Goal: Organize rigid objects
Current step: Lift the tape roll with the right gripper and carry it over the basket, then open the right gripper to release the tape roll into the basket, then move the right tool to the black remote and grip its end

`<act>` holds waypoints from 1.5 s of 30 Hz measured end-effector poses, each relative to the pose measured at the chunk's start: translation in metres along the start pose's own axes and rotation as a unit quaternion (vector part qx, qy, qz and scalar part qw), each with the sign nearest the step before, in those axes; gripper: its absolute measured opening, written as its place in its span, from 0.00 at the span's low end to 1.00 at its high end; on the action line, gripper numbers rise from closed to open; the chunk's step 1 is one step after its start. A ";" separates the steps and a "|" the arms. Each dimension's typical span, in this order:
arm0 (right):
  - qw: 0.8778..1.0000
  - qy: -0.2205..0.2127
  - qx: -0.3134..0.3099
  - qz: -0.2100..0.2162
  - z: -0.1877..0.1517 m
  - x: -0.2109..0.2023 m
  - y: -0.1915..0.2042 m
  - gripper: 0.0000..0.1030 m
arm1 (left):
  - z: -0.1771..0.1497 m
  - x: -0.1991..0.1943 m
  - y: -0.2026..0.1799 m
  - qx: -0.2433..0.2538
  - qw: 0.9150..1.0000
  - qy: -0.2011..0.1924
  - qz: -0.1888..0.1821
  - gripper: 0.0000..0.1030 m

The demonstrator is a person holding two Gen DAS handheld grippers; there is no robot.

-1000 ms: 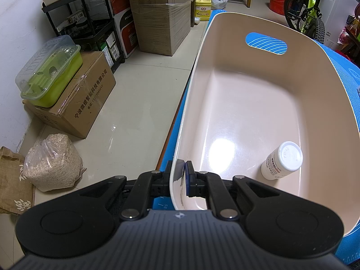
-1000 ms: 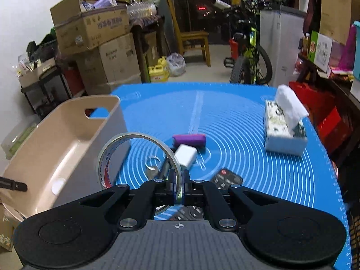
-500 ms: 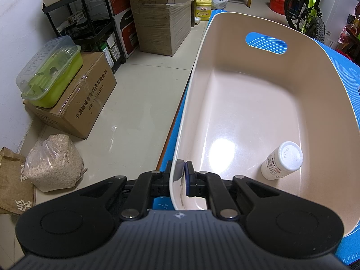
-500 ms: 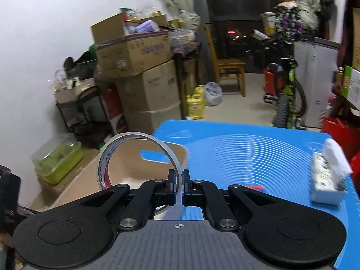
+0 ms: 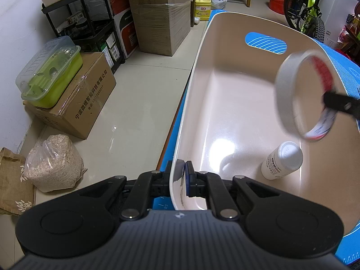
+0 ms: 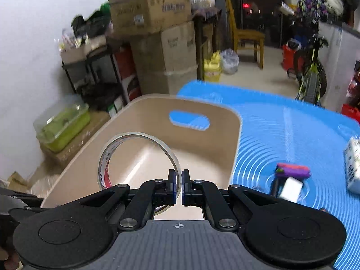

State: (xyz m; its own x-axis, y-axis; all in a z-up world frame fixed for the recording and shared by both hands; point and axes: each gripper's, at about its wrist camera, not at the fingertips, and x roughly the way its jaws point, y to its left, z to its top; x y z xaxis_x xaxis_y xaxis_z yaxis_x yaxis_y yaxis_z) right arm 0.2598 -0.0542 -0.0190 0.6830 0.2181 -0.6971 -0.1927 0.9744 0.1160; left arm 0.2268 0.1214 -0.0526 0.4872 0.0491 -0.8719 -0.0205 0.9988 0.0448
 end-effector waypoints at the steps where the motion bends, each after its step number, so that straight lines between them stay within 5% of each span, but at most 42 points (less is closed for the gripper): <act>1: 1.000 0.011 -0.001 -0.003 -0.001 0.006 0.003 0.15 | 0.000 0.000 0.000 0.000 1.000 0.000 0.000 0.11; 6: 0.998 0.054 -0.009 -0.014 -0.009 0.029 0.011 0.15 | 0.001 -0.001 0.001 0.001 1.000 0.000 0.000 0.11; 13: 0.998 0.060 -0.013 -0.020 -0.013 0.032 0.016 0.18 | 0.002 -0.001 0.000 0.001 1.000 0.000 0.000 0.11; 22: 1.000 -0.008 -0.010 -0.016 -0.012 -0.013 -0.002 0.58 | 0.002 -0.001 0.000 0.001 1.000 0.000 0.000 0.11; 27: 0.998 -0.045 -0.008 -0.032 -0.014 -0.044 -0.023 0.64 | 0.002 -0.002 -0.001 0.001 1.000 0.000 0.000 0.11; 31: 0.996 -0.065 0.013 -0.058 -0.017 -0.064 -0.048 0.79 | 0.002 -0.001 0.000 0.001 1.000 0.000 0.000 0.11; 45: 0.984 0.010 0.062 -0.168 -0.081 -0.035 -0.132 0.93 | 0.002 -0.002 0.000 0.001 1.000 0.000 0.000 0.11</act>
State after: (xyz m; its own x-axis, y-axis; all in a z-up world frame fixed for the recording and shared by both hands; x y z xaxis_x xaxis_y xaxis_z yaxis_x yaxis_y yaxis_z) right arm 0.2039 -0.1948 -0.0673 0.6794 -0.1178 -0.7242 0.1298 0.9908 -0.0395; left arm 0.2280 0.1210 -0.0501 0.4868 0.0501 -0.8721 -0.0188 0.9987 0.0469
